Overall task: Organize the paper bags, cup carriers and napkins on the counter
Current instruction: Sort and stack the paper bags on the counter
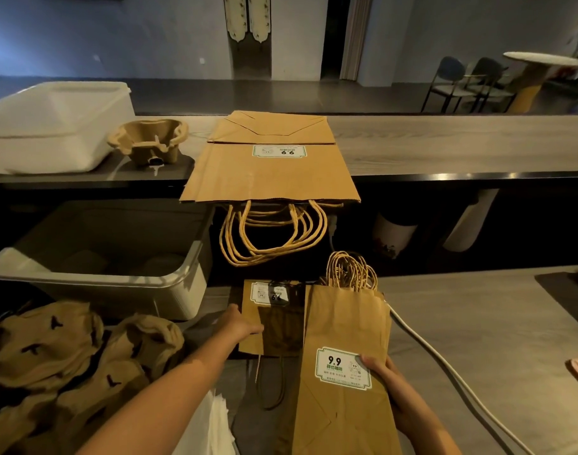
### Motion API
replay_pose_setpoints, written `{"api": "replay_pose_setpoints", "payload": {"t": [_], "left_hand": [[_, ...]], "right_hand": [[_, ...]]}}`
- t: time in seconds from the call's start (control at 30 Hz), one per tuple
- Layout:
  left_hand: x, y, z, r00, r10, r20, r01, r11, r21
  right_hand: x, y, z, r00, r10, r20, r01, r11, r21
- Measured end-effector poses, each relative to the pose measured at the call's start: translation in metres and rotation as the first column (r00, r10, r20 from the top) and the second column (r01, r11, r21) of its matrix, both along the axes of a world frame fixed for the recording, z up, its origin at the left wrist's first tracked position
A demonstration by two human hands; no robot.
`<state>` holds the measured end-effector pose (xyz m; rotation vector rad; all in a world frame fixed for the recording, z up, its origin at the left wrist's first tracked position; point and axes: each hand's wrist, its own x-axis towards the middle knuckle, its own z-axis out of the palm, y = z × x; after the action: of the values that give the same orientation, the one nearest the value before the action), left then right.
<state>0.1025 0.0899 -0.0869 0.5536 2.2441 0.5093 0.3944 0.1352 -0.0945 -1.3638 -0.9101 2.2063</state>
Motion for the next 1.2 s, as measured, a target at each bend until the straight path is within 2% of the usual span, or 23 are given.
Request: {"api": "replay_pose_setpoints", "payload": {"t": [0.07, 0.23, 0.33, 0.4, 0.47, 0.5, 0.57, 0.6, 0.63, 0.67, 0.7, 0.73, 0.8, 0.9, 0.97, 1.07, 1.1, 1.13, 1.17, 1.2], "left_hand": [[-0.002, -0.002, 0.001, 0.993, 0.069, 0.100, -0.079, 0.992, 0.095], [-0.007, -0.002, 0.016, 0.999, 0.020, 0.050, -0.031, 0.975, 0.220], [-0.013, -0.002, 0.033, 0.991, 0.055, 0.124, -0.093, 0.942, 0.324], [-0.018, -0.006, 0.050, 0.933, 0.083, 0.350, -0.239, 0.870, 0.430], [-0.022, -0.016, 0.067, 0.798, 0.027, 0.602, -0.393, 0.781, 0.486], [-0.024, -0.020, 0.072, 0.752, -0.027, 0.658, -0.407, 0.767, 0.496], [-0.023, -0.024, 0.081, 0.722, -0.155, 0.674, -0.317, 0.792, 0.522], [-0.022, -0.024, 0.084, 0.725, -0.229, 0.650, -0.219, 0.818, 0.532], [-0.021, -0.021, 0.087, 0.746, -0.328, 0.580, -0.050, 0.841, 0.539], [-0.020, -0.017, 0.092, 0.758, -0.457, 0.465, 0.191, 0.838, 0.512], [-0.017, -0.010, 0.098, 0.733, -0.589, 0.341, 0.437, 0.791, 0.427], [-0.015, -0.003, 0.105, 0.672, -0.711, 0.209, 0.648, 0.700, 0.299], [-0.005, 0.014, 0.120, 0.484, -0.873, 0.066, 0.870, 0.488, 0.068], [0.018, 0.039, 0.135, 0.312, -0.948, 0.070, 0.937, 0.294, -0.189], [0.038, 0.047, 0.138, 0.262, -0.963, -0.065, 0.903, 0.268, -0.335], [0.074, 0.050, 0.132, 0.249, -0.918, -0.308, 0.851, 0.360, -0.384], [0.087, 0.050, 0.130, 0.154, -0.929, -0.336, 0.852, 0.297, -0.430], [0.099, 0.047, 0.126, -0.068, -0.918, -0.392, 0.831, 0.165, -0.532], [0.112, 0.044, 0.123, -0.219, -0.874, -0.433, 0.807, 0.088, -0.584], [0.122, 0.042, 0.115, -0.334, -0.825, -0.456, 0.791, 0.018, -0.612]], "right_hand": [[0.000, 0.001, 0.000, 1.000, 0.001, -0.001, -0.001, 1.000, 0.001], [0.000, 0.001, 0.000, 1.000, 0.015, -0.006, -0.015, 1.000, 0.004], [0.001, 0.000, 0.001, 0.999, 0.023, -0.022, -0.023, 1.000, 0.003], [0.002, 0.000, 0.000, 0.999, 0.021, -0.028, -0.021, 1.000, -0.004], [0.002, 0.000, -0.001, 0.999, 0.022, -0.034, -0.023, 1.000, -0.016], [0.001, 0.000, -0.001, 0.999, 0.026, -0.035, -0.027, 0.999, -0.017], [0.002, 0.000, -0.001, 0.999, 0.025, -0.045, -0.026, 0.999, -0.021], [0.002, 0.000, -0.001, 0.999, 0.027, -0.046, -0.028, 0.999, -0.019], [0.002, -0.001, -0.001, 0.999, 0.022, -0.046, -0.023, 1.000, -0.020], [0.002, -0.001, -0.002, 0.998, 0.014, -0.053, -0.015, 1.000, -0.018], [0.002, -0.001, -0.001, 0.999, 0.006, -0.054, -0.006, 1.000, -0.011], [0.002, 0.000, -0.003, 0.999, -0.003, -0.054, 0.003, 1.000, 0.001], [0.002, 0.001, -0.004, 0.998, -0.018, -0.054, 0.018, 1.000, 0.006], [0.002, 0.000, -0.002, 0.997, -0.035, -0.069, 0.034, 0.999, -0.010], [0.001, 0.001, 0.000, 0.998, -0.019, -0.061, 0.018, 1.000, -0.003], [0.001, 0.001, 0.003, 0.998, 0.008, -0.057, -0.009, 1.000, -0.026], [0.001, 0.001, 0.004, 0.999, 0.010, -0.052, -0.012, 0.999, -0.033], [0.000, 0.001, 0.002, 0.999, 0.010, -0.051, -0.012, 0.999, -0.036], [0.000, 0.001, 0.002, 0.998, 0.009, -0.054, -0.011, 0.999, -0.036], [0.000, 0.001, -0.001, 0.998, 0.001, -0.063, -0.003, 0.999, -0.033]]}}
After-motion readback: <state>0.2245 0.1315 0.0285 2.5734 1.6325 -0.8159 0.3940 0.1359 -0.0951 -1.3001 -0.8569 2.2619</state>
